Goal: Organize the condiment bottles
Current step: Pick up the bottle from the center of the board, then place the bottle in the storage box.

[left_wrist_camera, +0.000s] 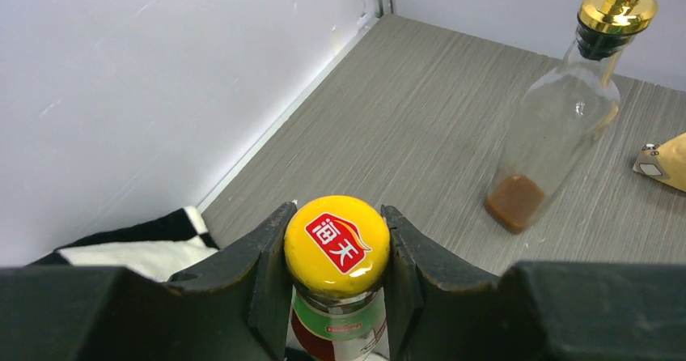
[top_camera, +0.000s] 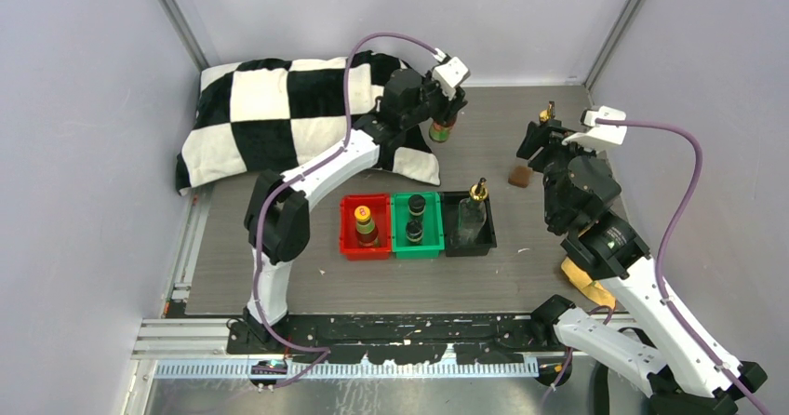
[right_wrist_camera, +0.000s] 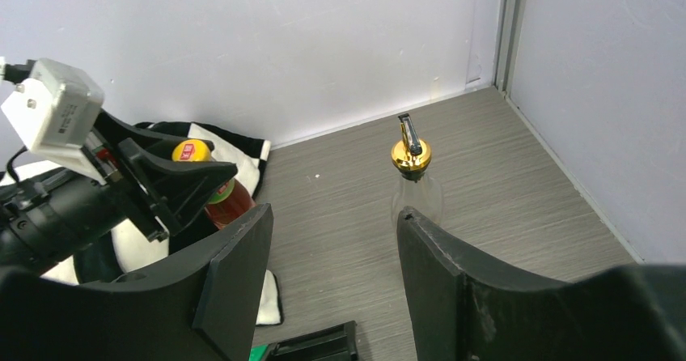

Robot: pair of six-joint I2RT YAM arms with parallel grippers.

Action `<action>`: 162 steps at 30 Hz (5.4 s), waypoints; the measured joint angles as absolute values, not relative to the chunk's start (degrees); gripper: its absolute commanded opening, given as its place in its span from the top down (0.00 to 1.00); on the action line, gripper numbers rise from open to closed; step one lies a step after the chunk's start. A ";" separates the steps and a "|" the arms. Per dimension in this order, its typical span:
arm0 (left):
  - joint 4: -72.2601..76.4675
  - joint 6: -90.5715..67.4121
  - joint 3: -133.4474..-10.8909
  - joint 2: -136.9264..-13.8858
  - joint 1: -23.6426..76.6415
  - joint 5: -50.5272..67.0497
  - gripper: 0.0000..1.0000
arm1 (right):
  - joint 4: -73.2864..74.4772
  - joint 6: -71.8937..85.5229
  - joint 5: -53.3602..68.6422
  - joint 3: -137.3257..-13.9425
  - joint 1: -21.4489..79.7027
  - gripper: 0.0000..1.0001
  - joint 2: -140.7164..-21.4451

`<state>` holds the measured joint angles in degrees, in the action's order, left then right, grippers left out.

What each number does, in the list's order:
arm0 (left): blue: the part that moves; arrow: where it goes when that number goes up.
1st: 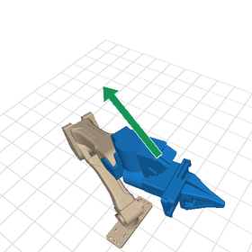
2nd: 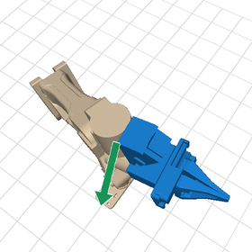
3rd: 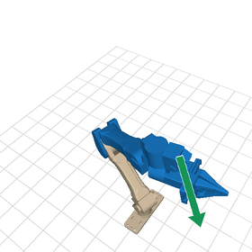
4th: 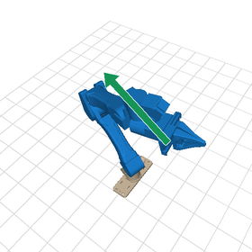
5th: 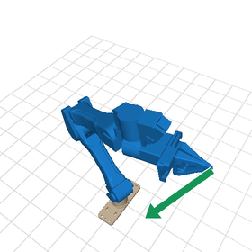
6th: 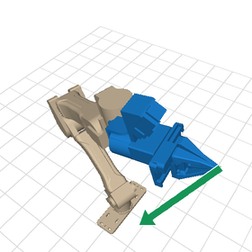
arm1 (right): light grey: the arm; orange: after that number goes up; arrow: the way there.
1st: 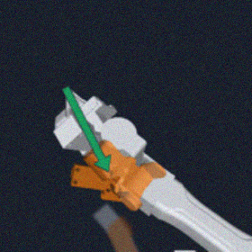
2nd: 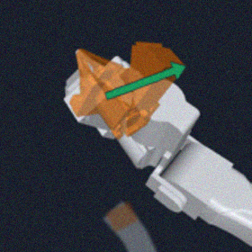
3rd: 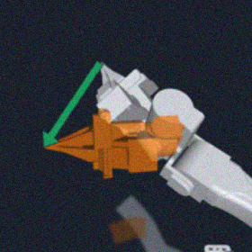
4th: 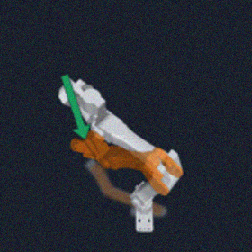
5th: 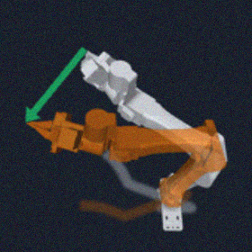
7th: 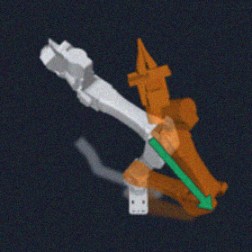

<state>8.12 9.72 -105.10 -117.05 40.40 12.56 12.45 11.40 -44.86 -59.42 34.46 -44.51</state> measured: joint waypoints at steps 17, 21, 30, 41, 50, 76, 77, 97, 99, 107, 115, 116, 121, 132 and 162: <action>5.17 9.21 -87.74 -96.62 40.29 3.57 1.00 | 12.51 13.06 -43.62 -59.02 34.57 0.37 -43.94; 5.23 8.88 -84.27 -91.77 40.21 0.58 1.00 | 12.56 13.54 -43.33 -58.81 34.57 0.37 -43.55; 5.78 5.76 -73.69 -83.81 40.10 -5.85 1.00 | 12.75 13.72 -42.98 -58.46 34.57 0.36 -42.35; 5.82 0.03 -63.13 -74.54 40.10 -14.22 1.00 | 13.39 14.17 -42.54 -57.87 34.57 0.36 -41.58; 7.07 -4.12 -55.90 -66.22 40.10 -18.02 1.00 | 13.65 14.98 -42.11 -57.82 34.57 0.37 -41.47; 14.39 -10.57 -41.10 -62.54 40.40 -19.57 1.00 | 13.78 15.18 -41.87 -57.41 34.57 0.37 -41.47; 14.92 -10.55 -40.71 -62.54 40.47 -19.55 1.00 | 13.78 15.18 -41.87 -57.32 34.57 0.37 -41.50; 26.74 -6.35 -33.28 -64.27 42.00 -18.85 1.00 | 13.82 15.16 -41.87 -56.60 34.57 0.37 -40.71; 27.64 -5.96 -32.73 -64.82 42.02 -18.85 1.00 | 13.85 15.16 -41.87 -56.55 34.57 0.37 -40.51; 31.64 -5.54 -31.31 -66.04 42.04 -18.96 1.00 | 13.85 15.14 -41.89 -56.38 34.57 0.36 -40.47; 34.89 -5.56 -30.26 -67.16 42.04 -19.05 1.00 | 13.85 15.11 -41.89 -56.34 34.57 0.36 -40.47; 35.22 -5.69 -30.04 -67.48 42.04 -19.11 1.00 | 13.85 15.11 -41.89 -56.31 34.57 0.36 -40.42; 37.52 -5.78 -29.58 -68.29 42.04 -19.33 1.00 | 13.87 15.07 -41.91 -56.23 34.57 0.36 -40.10; 40.51 -5.78 -28.69 -68.84 42.06 -20.18 1.00 | 13.85 14.90 -41.91 -55.92 34.57 0.36 -39.72; 29.47 -2.04 -34.87 -68.64 42.37 -21.39 1.00 | 13.78 14.90 -41.89 -55.90 34.57 0.36 -39.75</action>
<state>29.47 -2.04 -34.87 -68.64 42.37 -21.39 13.78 14.90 -41.89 -55.90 34.57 -39.75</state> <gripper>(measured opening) 0.401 0.638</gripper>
